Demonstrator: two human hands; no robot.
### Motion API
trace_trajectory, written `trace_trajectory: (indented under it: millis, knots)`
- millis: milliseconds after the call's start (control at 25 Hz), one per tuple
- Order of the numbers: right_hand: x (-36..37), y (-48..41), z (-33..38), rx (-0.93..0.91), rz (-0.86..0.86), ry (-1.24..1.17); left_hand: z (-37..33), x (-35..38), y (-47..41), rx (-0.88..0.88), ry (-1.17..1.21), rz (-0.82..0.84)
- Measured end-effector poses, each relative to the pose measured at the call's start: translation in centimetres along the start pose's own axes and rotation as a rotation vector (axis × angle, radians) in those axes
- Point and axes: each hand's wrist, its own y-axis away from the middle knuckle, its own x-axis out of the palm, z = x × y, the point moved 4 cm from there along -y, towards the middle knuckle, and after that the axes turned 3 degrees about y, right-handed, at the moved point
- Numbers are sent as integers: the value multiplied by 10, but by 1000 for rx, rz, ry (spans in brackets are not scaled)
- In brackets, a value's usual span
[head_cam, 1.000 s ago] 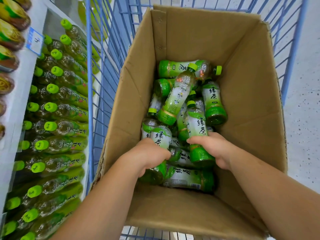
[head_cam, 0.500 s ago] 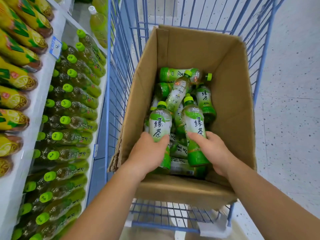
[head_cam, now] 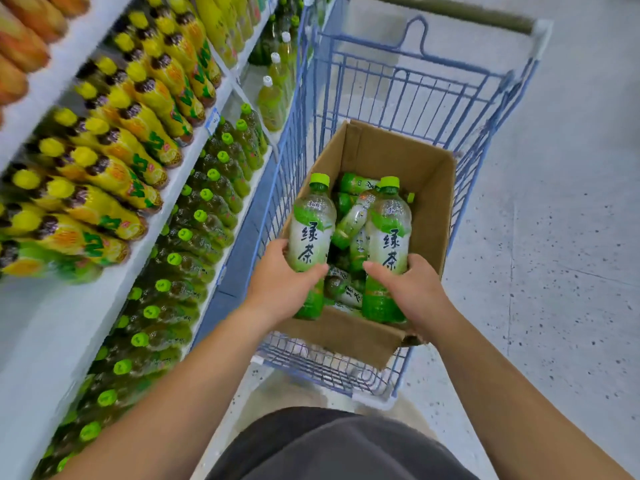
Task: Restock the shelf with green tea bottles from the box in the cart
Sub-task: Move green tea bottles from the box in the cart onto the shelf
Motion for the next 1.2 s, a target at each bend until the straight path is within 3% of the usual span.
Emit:
trace_trajectory:
  millis: [440, 760, 1000, 1200]
  knots:
    - [37, 85, 32, -310, 316, 286, 33, -47, 163, 4, 243, -506]
    - [133, 151, 51, -464, 614, 525, 108, -115, 266, -97, 378, -843]
    - [226, 190, 46, -477, 724, 603, 162, -163, 302, -161, 392, -945]
    - [307, 219, 23, -370, 760, 626, 219, -214, 298, -254, 455, -914]
